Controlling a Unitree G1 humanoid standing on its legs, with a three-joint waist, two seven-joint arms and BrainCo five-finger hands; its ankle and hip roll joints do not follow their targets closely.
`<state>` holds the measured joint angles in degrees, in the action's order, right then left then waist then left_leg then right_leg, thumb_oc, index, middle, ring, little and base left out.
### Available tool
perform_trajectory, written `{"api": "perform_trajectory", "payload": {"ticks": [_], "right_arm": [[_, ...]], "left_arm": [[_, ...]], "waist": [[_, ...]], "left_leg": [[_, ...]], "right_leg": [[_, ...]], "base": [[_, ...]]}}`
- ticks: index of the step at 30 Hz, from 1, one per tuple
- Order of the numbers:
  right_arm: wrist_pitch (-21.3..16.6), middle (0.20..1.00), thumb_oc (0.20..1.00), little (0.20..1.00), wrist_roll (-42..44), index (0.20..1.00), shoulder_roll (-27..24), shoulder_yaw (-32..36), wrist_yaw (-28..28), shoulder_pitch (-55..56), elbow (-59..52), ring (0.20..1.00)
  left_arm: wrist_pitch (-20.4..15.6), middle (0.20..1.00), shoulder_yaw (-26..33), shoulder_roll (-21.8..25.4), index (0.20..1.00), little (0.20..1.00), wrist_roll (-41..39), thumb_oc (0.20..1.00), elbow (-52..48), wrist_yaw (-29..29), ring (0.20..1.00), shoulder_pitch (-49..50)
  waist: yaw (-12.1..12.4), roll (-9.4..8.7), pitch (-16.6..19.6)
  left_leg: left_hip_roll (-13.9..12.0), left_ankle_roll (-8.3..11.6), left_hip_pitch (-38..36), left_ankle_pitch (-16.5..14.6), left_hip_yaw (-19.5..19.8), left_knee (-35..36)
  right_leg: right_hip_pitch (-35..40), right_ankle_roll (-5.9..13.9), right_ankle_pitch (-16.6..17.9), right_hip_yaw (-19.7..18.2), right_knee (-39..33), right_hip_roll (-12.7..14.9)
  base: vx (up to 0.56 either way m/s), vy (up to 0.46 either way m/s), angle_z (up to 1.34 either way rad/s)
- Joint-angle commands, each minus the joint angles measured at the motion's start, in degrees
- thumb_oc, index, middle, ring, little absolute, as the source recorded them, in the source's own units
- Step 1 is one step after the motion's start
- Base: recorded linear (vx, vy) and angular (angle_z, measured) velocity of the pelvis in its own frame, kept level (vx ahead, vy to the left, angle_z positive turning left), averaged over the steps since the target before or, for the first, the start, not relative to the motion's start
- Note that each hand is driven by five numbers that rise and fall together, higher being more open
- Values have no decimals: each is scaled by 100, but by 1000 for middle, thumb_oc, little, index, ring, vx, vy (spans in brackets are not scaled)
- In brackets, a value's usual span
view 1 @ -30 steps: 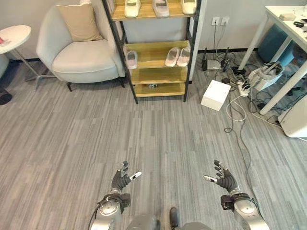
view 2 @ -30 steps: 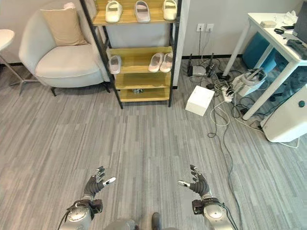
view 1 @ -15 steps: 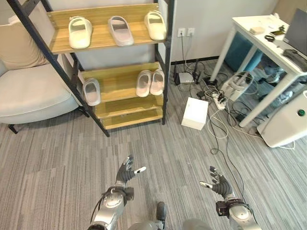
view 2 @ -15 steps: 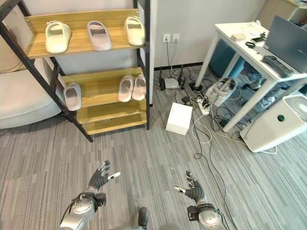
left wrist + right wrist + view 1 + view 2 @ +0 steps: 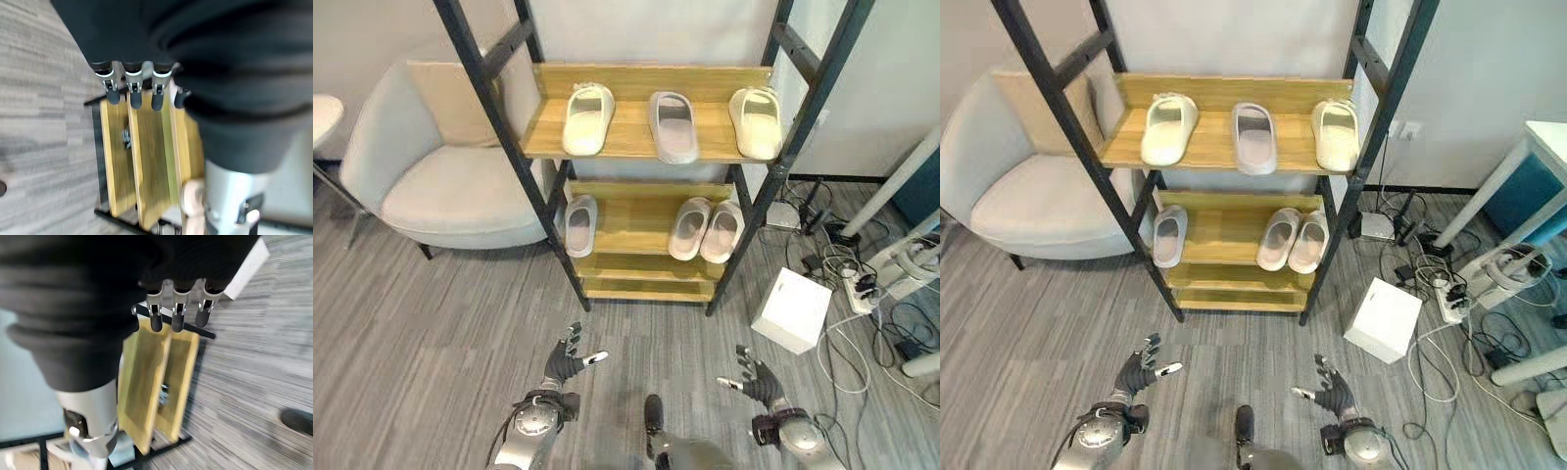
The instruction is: Arrange the slippers neatly on the shoe rack.
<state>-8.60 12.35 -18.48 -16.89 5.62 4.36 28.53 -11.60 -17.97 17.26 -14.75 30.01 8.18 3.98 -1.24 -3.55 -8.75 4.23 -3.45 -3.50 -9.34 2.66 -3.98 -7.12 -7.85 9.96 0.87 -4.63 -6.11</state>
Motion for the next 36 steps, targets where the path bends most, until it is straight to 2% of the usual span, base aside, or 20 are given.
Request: {"api": "perform_trajectory", "payload": {"ticks": [1, 4, 8, 9, 10, 11, 12, 13, 14, 17, 18, 19, 20, 22, 23, 25, 26, 27, 29, 36], "right_arm": [[-286, 1000, 1000, 1000, -34, 1000, -158, 303, -9, 59, -394, 1000], [-323, 1000, 1000, 1000, 16, 1000, -152, 302, -28, 78, -395, 1000], [-361, 1000, 1000, 1000, 88, 1000, -196, 231, -34, 31, -442, 1000], [-308, 1000, 1000, 1000, 77, 1000, -211, 201, -43, 1, -429, 1000], [-309, 1000, 1000, 1000, 77, 1000, -210, 202, -43, -1, -428, 1000], [-310, 1000, 1000, 1000, 57, 1000, -217, 191, 3, -17, -430, 1000], [-264, 1000, 1000, 1000, -12, 1000, -236, 176, 141, -128, -340, 1000], [-256, 1000, 1000, 1000, -29, 1000, -241, 169, 96, -115, -328, 1000], [-220, 1000, 1000, 1000, -168, 1000, -193, 118, 66, -84, -316, 1000], [-218, 1000, 1000, 1000, -169, 1000, -168, 107, 39, -74, -352, 1000], [-182, 1000, 1000, 1000, -199, 1000, -90, 52, 5, -110, -307, 1000], [-182, 1000, 1000, 1000, -199, 1000, -89, 52, 5, -110, -306, 1000], [-143, 1000, 1000, 1000, -264, 1000, -32, -11, -16, -155, -298, 1000], [-172, 1000, 1000, 1000, -245, 1000, 70, -28, -44, -162, -344, 1000], [-172, 1000, 1000, 1000, -245, 1000, 71, -27, -44, -163, -344, 1000], [-170, 1000, 1000, 1000, -168, 1000, 101, -14, -43, -139, -319, 1000], [-170, 1000, 1000, 1000, -167, 1000, 101, -13, -43, -139, -319, 1000], [-165, 1000, 1000, 1000, -151, 1000, 87, -22, -17, -173, -280, 1000], [-149, 1000, 1000, 1000, -190, 1000, 95, -61, -34, -130, -253, 1000], [-156, 1000, 1000, 1000, -210, 1000, 36, -68, -77, 0, -330, 1000]], "left_arm": [[-255, 1000, 53, -126, 1000, 1000, 62, 1000, -157, -79, 1000, -288], [-261, 1000, 47, -136, 1000, 1000, 42, 1000, -100, -94, 1000, -268], [-288, 1000, 40, -107, 1000, 1000, -53, 1000, -77, -80, 1000, -299], [-276, 1000, 37, -148, 1000, 1000, -63, 1000, -40, -51, 1000, -355], [-276, 1000, 37, -147, 1000, 1000, -63, 1000, -39, -50, 1000, -358], [-251, 1000, -14, -160, 1000, 1000, -17, 1000, -39, -26, 1000, -372], [-235, 1000, -78, -171, 1000, 1000, 63, 1000, 19, 67, 1000, -433], [-276, 1000, -49, -179, 1000, 1000, 33, 1000, 35, 40, 1000, -405], [-256, 1000, -67, -225, 1000, 1000, 66, 1000, 156, 53, 1000, -421], [-252, 1000, -91, -170, 1000, 1000, 146, 1000, 91, 43, 1000, -406], [-231, 1000, -92, -104, 1000, 1000, 167, 1000, 43, 20, 1000, -412], [-231, 1000, -92, -104, 1000, 1000, 167, 1000, 43, 20, 1000, -413], [-217, 1000, -62, -84, 1000, 1000, 162, 1000, 47, 44, 1000, -424], [-203, 1000, -83, -32, 1000, 1000, 237, 1000, 54, 38, 1000, -480], [-203, 1000, -83, -32, 1000, 1000, 238, 1000, 54, 38, 1000, -481], [-249, 1000, -110, -13, 1000, 1000, 232, 1000, -11, 12, 1000, -521], [-249, 1000, -110, -13, 1000, 1000, 232, 1000, -11, 12, 1000, -521], [-276, 1000, -134, -9, 1000, 1000, 217, 1000, 5, 46, 1000, -595], [-267, 1000, -139, -30, 1000, 1000, 236, 1000, 39, 28, 1000, -577], [-249, 1000, -144, -92, 1000, 1000, 184, 1000, 31, -54, 1000, -424]], "waist": [[-191, 240, -39], [-195, 222, -44], [-73, 156, -372], [-81, 80, -414], [-91, 67, -409], [-112, 44, -400], [-131, 54, -370], [-150, 123, -282], [-186, 173, -182], [-196, 180, -60], [-160, 199, 16], [-155, 197, 18], [-122, 221, -7], [-166, 255, -112], [-161, 251, -108], [-195, 385, -141], [-196, 390, -145], [-215, 395, -162], [-171, 343, -121], [-159, 298, 54]], "left_leg": [[-305, 224, -523, -18, 159, 684], [-330, 320, -490, -98, 174, 433], [-67, 425, 562, 190, 404, -1834], [51, 344, 885, -102, 365, -1267], [66, 341, 885, -61, 371, -1229], [44, 303, 990, 88, 288, -744], [9, 265, 1158, 309, 245, 173], [-60, 243, 904, 443, 364, 722], [-52, 219, 760, 719, 413, 828], [-9, 160, 610, 660, 337, 816], [55, 35, 402, 497, 264, 765], [56, 34, 405, 495, 259, 762], [88, -65, 260, 383, 210, 719], [106, -156, 83, 355, 223, 751], [109, -156, 87, 356, 218, 752], [22, -123, 28, 369, 280, 812], [16, -122, 23, 367, 283, 810], [3, -91, 72, 363, 263, 750], [-21, -70, 20, 323, 202, 759], [-128, 16, -108, 359, 178, 898]], "right_leg": [[1101, 849, -1792, 45, 251, 548], [1237, 769, -1895, 30, 223, 511], [1393, 638, -1920, -43, 216, 510], [1461, 728, -1950, 57, 179, 620], [1450, 730, -1941, 67, 175, 636], [1511, 745, -1976, 173, 170, 656], [1582, 765, -2055, 269, 123, 642], [1560, 775, -2087, 219, 152, 599], [1546, 801, -2121, 213, 304, 613], [1517, 869, -2142, 153, 441, 711], [1393, 987, -2228, 72, 977, 831], [1382, 987, -2238, 66, 996, 832], [1092, 1110, -2256, 88, 1783, 907], [543, 1271, -1990, -65, 2836, 935], [530, 1271, -1996, -71, 2851, 937], [531, 1153, -2033, -182, 2026, 883], [549, 1152, -2019, -178, 2000, 877], [626, 1162, -1907, -337, 1267, 861], [853, 1136, -1799, -411, 730, 865], [1345, 1016, -1677, -274, -37, 831]], "base": [[157, -186, -24], [99, -130, 3], [-10, -53, -18], [30, -7, -17], [115, 12, -3], [115, 51, 52], [228, 117, 62], [352, 220, 63], [387, 240, 30], [319, 208, -34], [241, 172, -42], [336, 259, -39], [118, 120, -11], [80, 98, -21], [31, 12, -10], [17, -30, 28], [-13, -89, 40], [10, -111, 35], [38, -169, 48], [44, -124, 14]]}}
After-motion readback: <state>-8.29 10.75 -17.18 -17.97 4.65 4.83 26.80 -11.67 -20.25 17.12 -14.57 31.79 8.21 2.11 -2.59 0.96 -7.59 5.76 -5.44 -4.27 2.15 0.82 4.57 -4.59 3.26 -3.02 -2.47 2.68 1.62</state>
